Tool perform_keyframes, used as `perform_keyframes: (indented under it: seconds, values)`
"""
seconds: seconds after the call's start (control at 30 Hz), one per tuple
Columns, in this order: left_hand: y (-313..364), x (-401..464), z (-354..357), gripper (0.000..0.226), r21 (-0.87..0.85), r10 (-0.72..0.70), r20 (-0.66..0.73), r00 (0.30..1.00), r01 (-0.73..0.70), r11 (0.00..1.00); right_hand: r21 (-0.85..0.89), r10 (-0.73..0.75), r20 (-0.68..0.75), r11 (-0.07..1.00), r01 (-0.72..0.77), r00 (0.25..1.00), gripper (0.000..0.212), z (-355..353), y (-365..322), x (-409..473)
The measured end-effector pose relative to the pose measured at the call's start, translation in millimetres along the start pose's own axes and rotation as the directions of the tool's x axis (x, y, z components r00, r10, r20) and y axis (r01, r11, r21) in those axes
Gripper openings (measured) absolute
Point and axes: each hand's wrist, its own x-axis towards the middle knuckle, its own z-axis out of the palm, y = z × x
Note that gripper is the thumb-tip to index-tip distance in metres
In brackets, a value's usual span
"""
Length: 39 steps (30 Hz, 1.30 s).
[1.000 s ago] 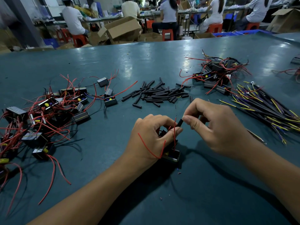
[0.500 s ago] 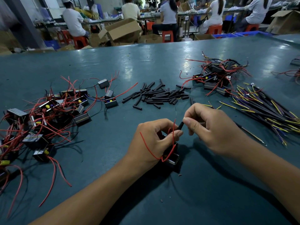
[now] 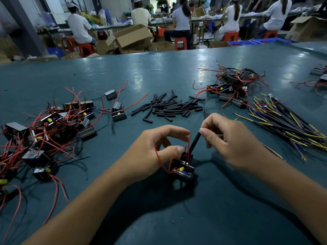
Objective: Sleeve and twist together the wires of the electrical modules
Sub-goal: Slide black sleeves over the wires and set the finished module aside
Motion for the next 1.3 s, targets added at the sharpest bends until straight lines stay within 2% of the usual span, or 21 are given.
perform_keyframes:
  seconds: [0.07, 0.13, 0.27, 0.37, 0.5, 0.6, 0.7, 0.8, 0.87, 0.93, 0.97, 1.07, 1.2, 1.3]
  values:
    - [4, 0, 8, 0.023, 0.031, 0.038, -0.108, 0.993, -0.034, 0.999, -0.010, -0.016, 0.001, 1.000, 0.016, 1.000, 0.012, 1, -2, 0]
    - [6, 2, 21, 0.021, 0.151, 0.114, -0.214, 0.970, -0.083, 0.985, -0.009, -0.026, 0.003, 1.000, 0.026, 1.000, 0.012, 2, -3, -1]
    - [-1, 6, 33, 0.021, 0.259, 0.186, -0.286, 0.940, -0.111, 0.959, 0.056, -0.023, 0.005, 0.998, 0.023, 1.000, 0.012, 6, -7, -1]
    - [-7, 8, 34, 0.016, 0.257, 0.187, -0.298, 0.936, -0.110, 0.960, 0.150, 0.001, 0.029, 0.989, -0.005, 1.000, 0.013, 5, -8, -1]
    - [-9, 9, 35, 0.014, 0.146, 0.124, -0.280, 0.952, -0.086, 0.986, 0.212, 0.031, 0.073, 0.976, -0.046, 0.997, 0.014, 0, -8, 1]
    - [-11, 9, 35, 0.011, 0.137, 0.121, -0.286, 0.951, -0.084, 0.987, 0.179, 0.030, 0.103, 0.983, -0.049, 0.994, 0.014, -3, -7, 2]
    - [-13, 9, 37, 0.013, 0.143, 0.113, -0.287, 0.951, -0.074, 0.987, 0.076, 0.021, 0.114, 0.997, -0.029, 0.993, 0.012, -7, -3, 3]
    - [-14, 9, 39, 0.006, 0.205, 0.139, -0.280, 0.950, -0.082, 0.975, 0.046, -0.036, 0.022, 0.998, 0.035, 0.999, 0.006, -10, -2, 3]
    - [-14, 9, 39, 0.008, 0.249, 0.159, -0.268, 0.950, -0.091, 0.964, 0.071, -0.120, 0.010, 0.990, 0.119, 0.993, 0.026, -9, -3, 4]
    - [-14, 8, 40, 0.012, 0.267, 0.173, -0.251, 0.952, -0.104, 0.958, 0.001, -0.229, 0.032, 0.973, 0.230, 0.973, 0.041, -8, -4, 3]
    - [-14, 8, 40, 0.013, 0.274, 0.183, -0.245, 0.952, -0.113, 0.955, -0.056, -0.276, 0.043, 0.959, 0.278, 0.960, 0.042, -7, -5, 3]
    - [-13, 7, 41, 0.013, 0.296, 0.210, -0.243, 0.947, -0.134, 0.946, -0.135, -0.317, 0.030, 0.939, 0.318, 0.948, 0.029, -9, -5, 4]
    - [-12, 6, 39, 0.015, 0.328, 0.224, -0.227, 0.948, -0.142, 0.934, -0.062, -0.299, 0.010, 0.952, 0.299, 0.954, 0.005, -12, -6, 3]
    - [-9, 5, 40, 0.017, 0.332, 0.235, -0.240, 0.942, -0.148, 0.932, -0.036, -0.261, 0.009, 0.965, 0.261, 0.965, 0.005, -12, -7, 3]
